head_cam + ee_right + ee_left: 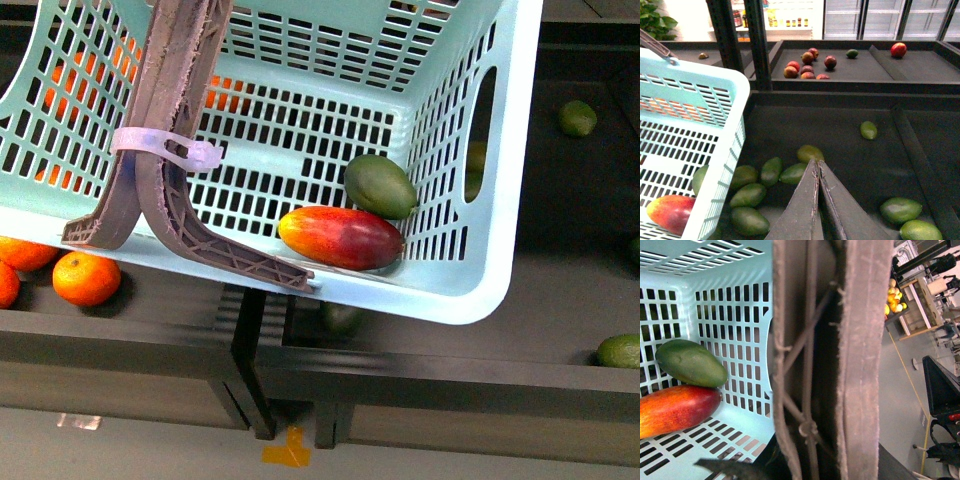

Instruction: Pick mango and avocado into basket

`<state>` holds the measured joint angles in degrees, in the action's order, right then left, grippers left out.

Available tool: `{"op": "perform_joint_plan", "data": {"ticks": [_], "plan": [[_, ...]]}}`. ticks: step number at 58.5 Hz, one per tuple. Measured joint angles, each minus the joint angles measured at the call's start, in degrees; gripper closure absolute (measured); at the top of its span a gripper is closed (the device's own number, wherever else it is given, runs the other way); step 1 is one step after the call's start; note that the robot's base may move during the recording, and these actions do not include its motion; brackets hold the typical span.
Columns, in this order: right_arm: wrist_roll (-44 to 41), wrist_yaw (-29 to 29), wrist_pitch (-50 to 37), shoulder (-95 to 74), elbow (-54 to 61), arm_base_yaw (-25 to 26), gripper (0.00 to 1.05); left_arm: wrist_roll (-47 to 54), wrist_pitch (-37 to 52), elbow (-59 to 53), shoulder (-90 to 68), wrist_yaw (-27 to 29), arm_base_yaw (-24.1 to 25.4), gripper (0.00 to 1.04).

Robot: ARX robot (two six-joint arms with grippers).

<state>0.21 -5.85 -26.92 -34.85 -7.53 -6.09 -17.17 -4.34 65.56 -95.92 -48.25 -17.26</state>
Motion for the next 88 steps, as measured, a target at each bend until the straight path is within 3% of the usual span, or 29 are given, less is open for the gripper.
{"op": "perform_joint_plan", "data": {"ticks": [5,10,63,68,84,88], "plan": [[-0.1,5.3,1.5,3.1,1.6,4.1,1.03,0.0,0.0,0.0,0.0,0.0,0.0,0.9],[0.0,5.4,2.6,5.1,2.6,5.7,1.03,0.0,0.0,0.0,0.0,0.0,0.0,0.9],[0.0,5.7,16.9,24.8,6.4,5.9,1.03,0.0,0.0,0.0,0.0,0.0,0.0,0.9],[0.0,5.8,26.1,32.7,6.4,5.9,1.03,0.0,0.0,0.0,0.0,0.0,0.0,0.9],[0.0,5.8,26.8,34.4,6.4,5.9,1.03,-0.1,0.0,0.0,0.0,0.0,0.0,0.9],[-0.1,5.8,26.8,34.4,6.4,5.9,0.94,0.0,0.0,0.0,0.0,0.0,0.0,0.9]]}}
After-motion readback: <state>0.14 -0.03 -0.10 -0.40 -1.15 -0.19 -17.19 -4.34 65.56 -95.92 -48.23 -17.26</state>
